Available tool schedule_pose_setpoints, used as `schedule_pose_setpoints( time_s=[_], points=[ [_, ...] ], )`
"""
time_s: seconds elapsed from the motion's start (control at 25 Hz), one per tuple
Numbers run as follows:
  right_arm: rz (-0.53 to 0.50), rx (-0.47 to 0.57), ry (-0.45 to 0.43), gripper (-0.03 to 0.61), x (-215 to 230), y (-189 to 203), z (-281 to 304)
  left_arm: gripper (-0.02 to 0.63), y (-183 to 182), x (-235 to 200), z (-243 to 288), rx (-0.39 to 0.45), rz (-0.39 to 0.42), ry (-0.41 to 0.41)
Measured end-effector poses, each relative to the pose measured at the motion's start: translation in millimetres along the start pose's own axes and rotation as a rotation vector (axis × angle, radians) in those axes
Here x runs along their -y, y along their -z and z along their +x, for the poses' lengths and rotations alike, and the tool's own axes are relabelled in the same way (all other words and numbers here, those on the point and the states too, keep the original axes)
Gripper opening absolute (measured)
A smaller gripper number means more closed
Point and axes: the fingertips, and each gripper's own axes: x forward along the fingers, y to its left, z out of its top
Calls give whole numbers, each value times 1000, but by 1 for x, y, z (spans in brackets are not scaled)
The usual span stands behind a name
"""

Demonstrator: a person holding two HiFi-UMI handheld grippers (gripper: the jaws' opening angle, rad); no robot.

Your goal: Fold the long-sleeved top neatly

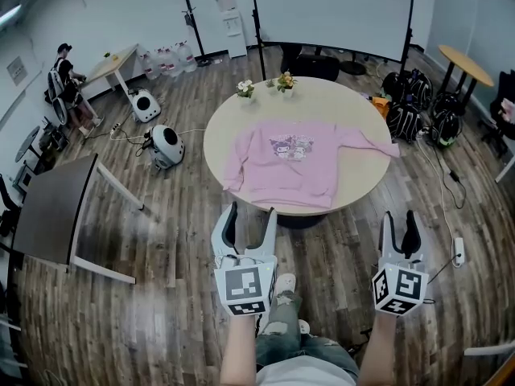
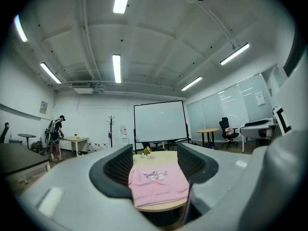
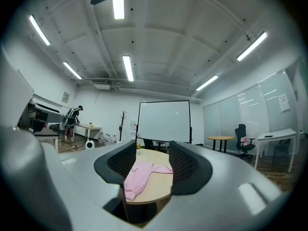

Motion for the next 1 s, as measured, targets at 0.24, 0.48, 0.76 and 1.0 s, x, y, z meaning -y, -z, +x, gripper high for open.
schedule_pose_setpoints(
  time_s=[0.24, 0.48, 0.76, 1.0],
  points=[
    [-1, -29, 2, 226, 3, 13, 38, 281, 8, -4, 39, -11, 4, 5],
    [0, -33, 13, 225, 6, 14, 94, 281, 12, -17, 96, -13, 12, 6],
    [7, -38, 47, 227, 10, 14, 168, 281, 11, -33, 176, -12, 17, 29],
    [7, -42, 75, 225, 12, 9, 229, 281, 6, -46, 247, -13, 2, 73]
  ],
)
